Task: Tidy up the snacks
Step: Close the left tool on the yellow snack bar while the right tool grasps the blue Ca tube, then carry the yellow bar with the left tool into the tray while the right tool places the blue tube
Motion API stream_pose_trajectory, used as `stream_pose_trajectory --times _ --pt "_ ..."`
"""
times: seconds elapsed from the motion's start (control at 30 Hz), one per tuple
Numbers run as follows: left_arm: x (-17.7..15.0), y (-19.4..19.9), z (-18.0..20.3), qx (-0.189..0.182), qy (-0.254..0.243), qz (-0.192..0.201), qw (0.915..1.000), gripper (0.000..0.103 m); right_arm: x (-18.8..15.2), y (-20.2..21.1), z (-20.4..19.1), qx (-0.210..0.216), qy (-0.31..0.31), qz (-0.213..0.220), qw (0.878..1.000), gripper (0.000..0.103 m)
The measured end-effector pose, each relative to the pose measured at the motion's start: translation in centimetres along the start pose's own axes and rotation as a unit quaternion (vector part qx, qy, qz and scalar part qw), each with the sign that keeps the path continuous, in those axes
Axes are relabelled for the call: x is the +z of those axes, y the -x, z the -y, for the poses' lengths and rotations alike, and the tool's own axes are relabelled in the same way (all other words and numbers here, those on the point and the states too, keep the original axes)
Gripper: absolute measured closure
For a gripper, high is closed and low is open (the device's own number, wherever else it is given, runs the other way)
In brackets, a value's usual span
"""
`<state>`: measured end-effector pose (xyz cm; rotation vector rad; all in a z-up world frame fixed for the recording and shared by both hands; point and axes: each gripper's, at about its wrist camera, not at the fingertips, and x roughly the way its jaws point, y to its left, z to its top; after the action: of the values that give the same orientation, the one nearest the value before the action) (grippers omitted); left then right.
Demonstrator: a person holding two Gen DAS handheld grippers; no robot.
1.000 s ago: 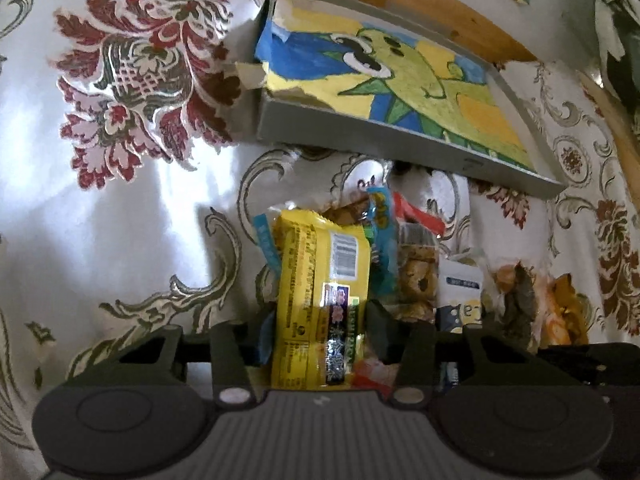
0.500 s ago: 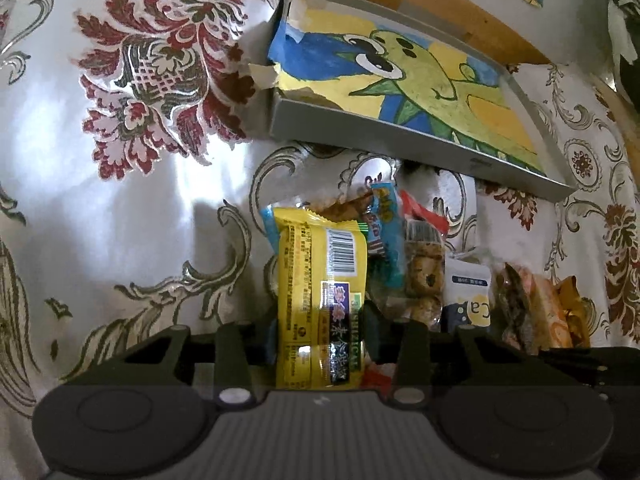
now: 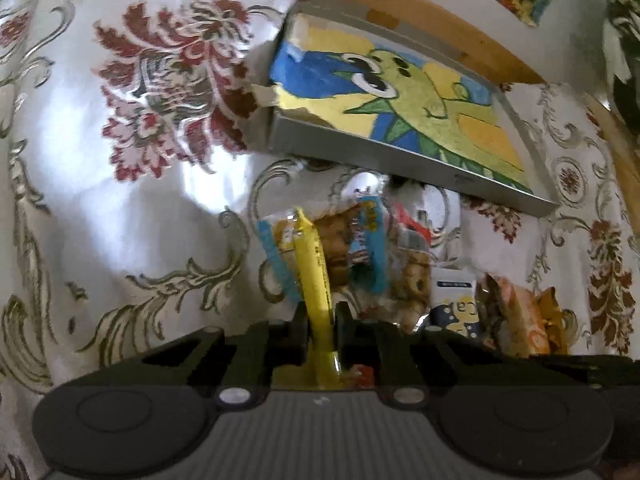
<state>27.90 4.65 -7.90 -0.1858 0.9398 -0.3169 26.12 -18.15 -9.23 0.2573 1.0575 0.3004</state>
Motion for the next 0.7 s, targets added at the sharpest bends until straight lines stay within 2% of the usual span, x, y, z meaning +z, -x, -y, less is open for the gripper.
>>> stream_pose_trajectory --times 0.1,0.3,0.53,0.63,0.7 --pt "-0.1 -0.3 0.3 0.009 -0.009 0.002 0.9999 0.089 -0.1 0.0 -0.1 -0.005 0.005 0.001 1.0 0.074" --pt "0.1 0.5 -0.1 0.003 0.019 0.014 0.9997 0.09 0.3 1.1 -0.1 0.007 -0.002 0.019 1.0 0.076" --pt "0.3 1.5 0.0 -0.007 0.029 0.034 0.999 0.091 0.6 1.3 1.0 0.031 -0.043 0.017 0.998 0.078" --pt "0.4 1.9 0.1 -0.016 0.032 0.042 0.9985 0.091 0.6 1.8 0.6 0.025 -0.03 0.026 0.999 0.083" --pt "0.4 2.2 0.2 -0.018 0.032 0.048 0.9982 0.091 0.6 2.5 0.3 0.021 -0.02 0.031 0.999 0.089"
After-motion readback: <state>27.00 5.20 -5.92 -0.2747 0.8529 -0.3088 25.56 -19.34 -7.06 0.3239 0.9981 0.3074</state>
